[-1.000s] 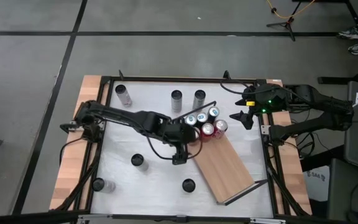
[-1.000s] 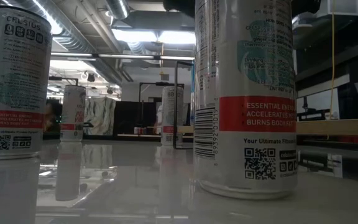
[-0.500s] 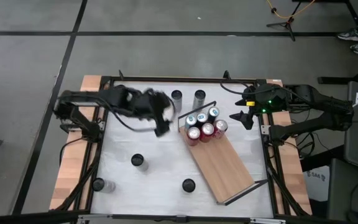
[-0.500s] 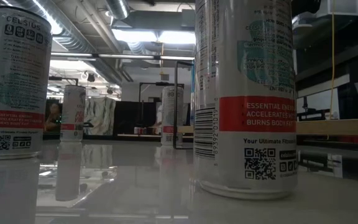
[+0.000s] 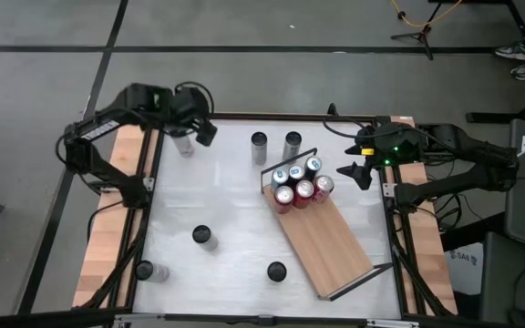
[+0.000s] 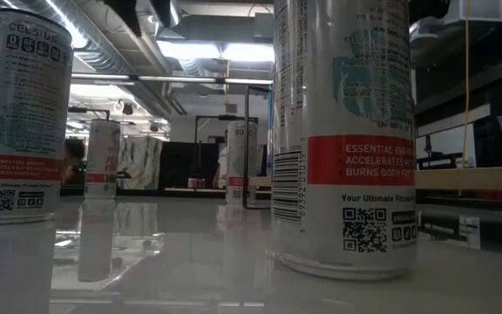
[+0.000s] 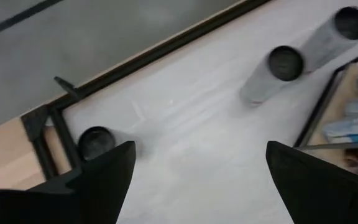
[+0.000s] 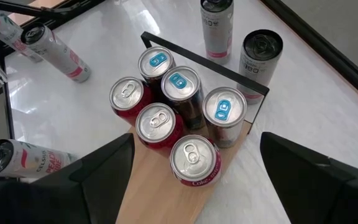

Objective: Place canned beverage on shelf
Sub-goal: Put the white pink soda can on the shelf

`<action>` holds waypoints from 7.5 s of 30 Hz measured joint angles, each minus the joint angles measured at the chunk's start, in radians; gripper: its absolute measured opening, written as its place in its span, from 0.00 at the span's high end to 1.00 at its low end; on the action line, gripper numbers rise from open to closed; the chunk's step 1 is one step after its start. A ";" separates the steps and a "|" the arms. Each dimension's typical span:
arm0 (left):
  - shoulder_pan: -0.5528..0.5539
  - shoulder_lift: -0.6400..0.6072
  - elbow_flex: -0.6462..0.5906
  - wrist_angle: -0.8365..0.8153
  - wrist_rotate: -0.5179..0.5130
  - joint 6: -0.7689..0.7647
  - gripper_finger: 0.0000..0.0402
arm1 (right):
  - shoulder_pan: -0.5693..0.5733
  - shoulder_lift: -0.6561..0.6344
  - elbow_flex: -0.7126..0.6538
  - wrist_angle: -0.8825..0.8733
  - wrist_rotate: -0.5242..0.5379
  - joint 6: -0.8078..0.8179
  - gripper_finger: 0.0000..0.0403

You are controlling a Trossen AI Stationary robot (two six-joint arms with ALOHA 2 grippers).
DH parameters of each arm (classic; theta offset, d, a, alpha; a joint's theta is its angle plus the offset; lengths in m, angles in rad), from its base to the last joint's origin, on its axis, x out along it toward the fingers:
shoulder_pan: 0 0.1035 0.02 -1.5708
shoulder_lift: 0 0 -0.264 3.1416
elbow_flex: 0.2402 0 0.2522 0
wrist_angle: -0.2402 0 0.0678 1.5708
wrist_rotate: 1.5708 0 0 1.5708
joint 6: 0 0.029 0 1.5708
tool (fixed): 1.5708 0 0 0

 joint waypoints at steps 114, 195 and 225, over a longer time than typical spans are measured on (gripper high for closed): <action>-0.277 0.092 -0.282 0.348 0.313 0.246 0.39 | 0.000 0.000 0.000 0.013 0.000 0.000 0.16; -0.531 0.141 -0.238 0.323 0.268 0.086 0.18 | 0.000 0.000 0.000 0.082 0.000 0.000 0.16; -0.760 0.040 -0.297 0.181 0.024 -0.345 0.18 | 0.000 0.000 0.000 0.082 0.000 0.000 0.16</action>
